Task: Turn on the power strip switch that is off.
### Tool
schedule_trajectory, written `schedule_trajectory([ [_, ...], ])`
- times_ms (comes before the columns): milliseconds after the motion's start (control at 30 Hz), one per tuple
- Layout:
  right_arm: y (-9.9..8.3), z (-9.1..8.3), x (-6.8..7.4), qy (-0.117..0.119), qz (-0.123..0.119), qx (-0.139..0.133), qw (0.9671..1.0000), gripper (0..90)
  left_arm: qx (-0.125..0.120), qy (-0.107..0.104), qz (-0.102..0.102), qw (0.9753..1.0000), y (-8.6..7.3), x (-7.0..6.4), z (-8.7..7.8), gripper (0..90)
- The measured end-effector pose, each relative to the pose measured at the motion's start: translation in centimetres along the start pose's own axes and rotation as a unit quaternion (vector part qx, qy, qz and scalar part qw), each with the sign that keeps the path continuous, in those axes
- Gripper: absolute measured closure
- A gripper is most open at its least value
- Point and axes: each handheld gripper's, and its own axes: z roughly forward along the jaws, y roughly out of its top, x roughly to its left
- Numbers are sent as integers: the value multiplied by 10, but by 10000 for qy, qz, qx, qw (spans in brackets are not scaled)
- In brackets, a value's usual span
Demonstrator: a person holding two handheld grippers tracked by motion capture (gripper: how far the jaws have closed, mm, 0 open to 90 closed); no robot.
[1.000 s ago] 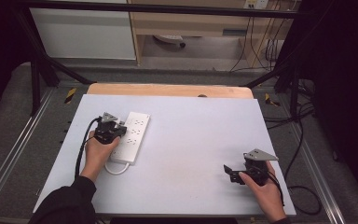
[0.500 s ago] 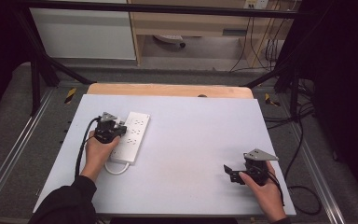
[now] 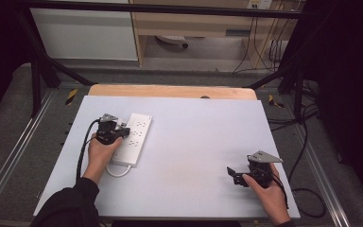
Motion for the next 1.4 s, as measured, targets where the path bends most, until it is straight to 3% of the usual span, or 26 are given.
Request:
schedule_trajectory([
  [200,0,0,0,4,14,-10,10000,36,-81,-49,-136,9999,2,1,-2,900],
  [600,0,0,0,4,11,-5,10000,36,-239,-82,-199,9995,4,3,-6,889],
  [833,0,0,0,1,12,-6,10000,36,-415,-21,-209,9989,6,0,-7,742],
  [867,0,0,0,0,1,-6,10000,36,-444,-3,-206,9988,6,0,-8,666],
  [1267,0,1,1,13,-1,30,10000,36,-862,-129,-280,9958,12,-5,-20,415],
  [1400,0,1,0,12,5,29,10000,36,-926,-79,-231,9954,16,-9,-24,348],
])
